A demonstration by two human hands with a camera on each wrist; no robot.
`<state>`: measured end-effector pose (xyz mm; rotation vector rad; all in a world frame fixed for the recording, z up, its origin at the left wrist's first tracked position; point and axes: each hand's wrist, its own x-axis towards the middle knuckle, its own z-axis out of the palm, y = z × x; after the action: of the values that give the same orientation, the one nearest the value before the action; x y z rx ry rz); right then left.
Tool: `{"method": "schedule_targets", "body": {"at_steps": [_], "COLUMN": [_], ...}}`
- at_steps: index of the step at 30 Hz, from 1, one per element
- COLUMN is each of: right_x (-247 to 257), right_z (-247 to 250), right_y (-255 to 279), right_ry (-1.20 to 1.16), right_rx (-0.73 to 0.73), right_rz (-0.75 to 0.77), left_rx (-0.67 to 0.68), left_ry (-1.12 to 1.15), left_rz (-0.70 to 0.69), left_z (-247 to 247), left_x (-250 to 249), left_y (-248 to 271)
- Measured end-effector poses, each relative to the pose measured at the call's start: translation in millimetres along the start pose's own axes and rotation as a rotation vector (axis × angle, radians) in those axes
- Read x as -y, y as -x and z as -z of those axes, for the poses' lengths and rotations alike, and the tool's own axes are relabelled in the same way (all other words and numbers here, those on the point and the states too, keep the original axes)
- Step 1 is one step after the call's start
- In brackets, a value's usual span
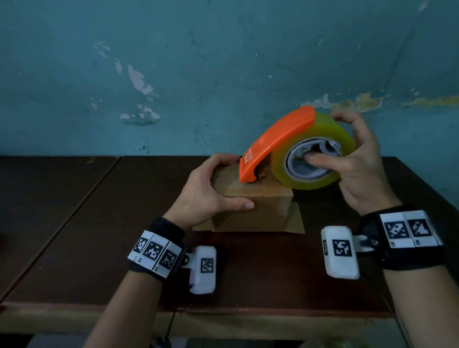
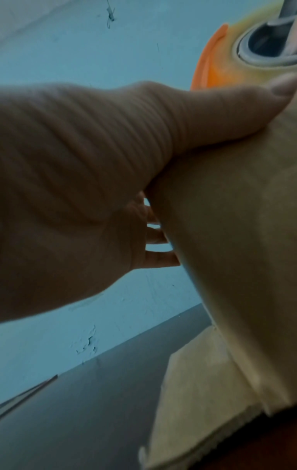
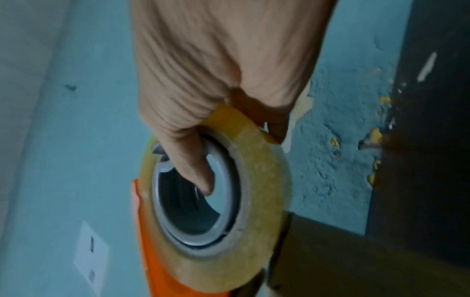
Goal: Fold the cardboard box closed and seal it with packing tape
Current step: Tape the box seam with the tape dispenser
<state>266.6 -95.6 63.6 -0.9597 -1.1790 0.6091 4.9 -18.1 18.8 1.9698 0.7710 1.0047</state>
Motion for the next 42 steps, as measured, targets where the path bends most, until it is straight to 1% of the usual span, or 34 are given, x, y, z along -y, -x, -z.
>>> {"method": "schedule_targets", "body": {"at_steps": [4, 8, 14, 19, 24, 26, 31, 36, 40, 42], "right_x": [-4, -7, -4, -2, -1, 0, 5, 3, -3, -9], "right_z": [-1, 4, 8, 8, 5, 5, 2, 0, 0, -5], "right_y": [-2, -6, -11, -13, -13, -14, -14, -12, -3, 2], "right_ry": [-0.056, -0.014, 0.061, 0.136, 0.190, 0.206, 0.239, 0.290, 0.250, 0.232], "right_rx": [-0.008, -0.013, 0.042, 0.083, 0.106, 0.108, 0.099, 0.048, -0.069, -0.158], "right_rz": [-0.027, -0.050, -0.036, -0.038, -0.030, -0.036, -0.058, -0.076, -0.093, -0.085], "left_rx": [-0.015, -0.007, 0.015, 0.088, 0.208, 0.232, 0.169, 0.122, 0.116, 0.102], "left_ry": [-0.013, -0.016, -0.077, -0.132, -0.163, -0.171, -0.062, 0.015, 0.047, 0.058], "left_rz": [-0.017, -0.030, -0.041, -0.017, 0.021, 0.043, 0.095, 0.114, 0.126, 0.129], "left_z": [1, 0, 1, 3, 6, 7, 8, 4, 3, 2], "left_x": [1, 2, 4, 5, 5, 4, 5, 8, 8, 7], "left_y": [1, 1, 2, 2, 0, -1, 0, 0, 0, 0]}}
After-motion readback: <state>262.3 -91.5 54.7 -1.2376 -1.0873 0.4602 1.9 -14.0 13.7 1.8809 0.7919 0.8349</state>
